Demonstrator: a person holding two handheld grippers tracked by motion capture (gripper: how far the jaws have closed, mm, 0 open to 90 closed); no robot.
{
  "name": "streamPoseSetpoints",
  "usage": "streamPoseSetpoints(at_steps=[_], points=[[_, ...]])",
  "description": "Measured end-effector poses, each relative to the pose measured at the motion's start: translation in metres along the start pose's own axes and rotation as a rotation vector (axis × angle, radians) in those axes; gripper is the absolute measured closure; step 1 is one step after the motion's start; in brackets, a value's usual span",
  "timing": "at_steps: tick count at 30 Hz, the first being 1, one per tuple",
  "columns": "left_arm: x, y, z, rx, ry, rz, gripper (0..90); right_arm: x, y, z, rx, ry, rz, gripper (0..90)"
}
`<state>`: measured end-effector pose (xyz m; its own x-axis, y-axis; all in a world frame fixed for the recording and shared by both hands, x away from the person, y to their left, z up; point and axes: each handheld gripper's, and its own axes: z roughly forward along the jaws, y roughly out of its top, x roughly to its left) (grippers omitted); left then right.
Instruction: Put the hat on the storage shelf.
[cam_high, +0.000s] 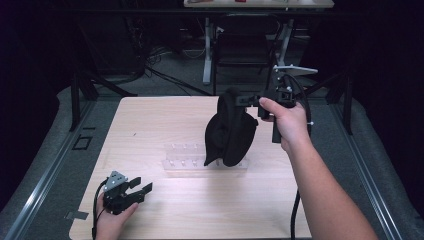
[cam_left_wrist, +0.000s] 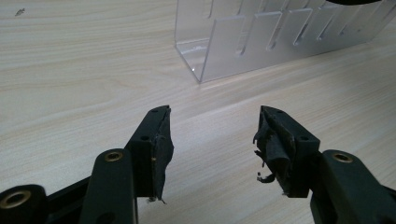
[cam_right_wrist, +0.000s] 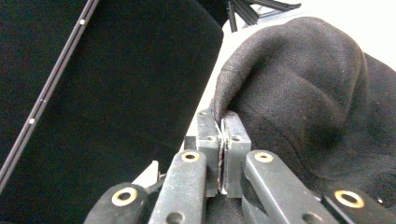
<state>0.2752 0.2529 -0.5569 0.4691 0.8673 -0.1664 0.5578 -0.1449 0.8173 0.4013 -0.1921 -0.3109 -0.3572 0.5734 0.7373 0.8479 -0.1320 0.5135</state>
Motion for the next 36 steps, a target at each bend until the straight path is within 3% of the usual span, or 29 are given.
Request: streamPoseSetpoints(at_steps=[15,21,24,28,29,31,36], points=[[-0.004,0.002,0.001,0.002,-0.005,0.015,45.7,0.002,-0.004,0.013,0.012,0.012,-0.007,88.3],[-0.009,0.007,0.001,-0.038,-0.039,-0.001,45.7,0.002,-0.007,0.014,0.014,0.024,-0.003,88.2],[-0.015,0.012,0.001,-0.046,-0.061,0.015,46.5,0.003,-0.007,0.017,0.021,0.028,0.007,88.2],[-0.035,0.024,0.001,-0.051,-0.112,0.077,48.0,0.005,-0.007,0.023,0.024,0.044,0.018,88.2],[-0.035,0.024,0.001,-0.051,-0.112,0.077,48.4,0.005,-0.007,0.023,0.024,0.044,0.018,88.2],[-0.047,0.033,0.003,-0.058,-0.134,0.128,48.7,0.008,-0.008,0.027,0.023,0.053,0.018,88.1],[-0.060,0.050,0.013,-0.082,-0.153,0.144,49.4,0.011,-0.008,0.035,0.028,0.070,0.016,88.2]])
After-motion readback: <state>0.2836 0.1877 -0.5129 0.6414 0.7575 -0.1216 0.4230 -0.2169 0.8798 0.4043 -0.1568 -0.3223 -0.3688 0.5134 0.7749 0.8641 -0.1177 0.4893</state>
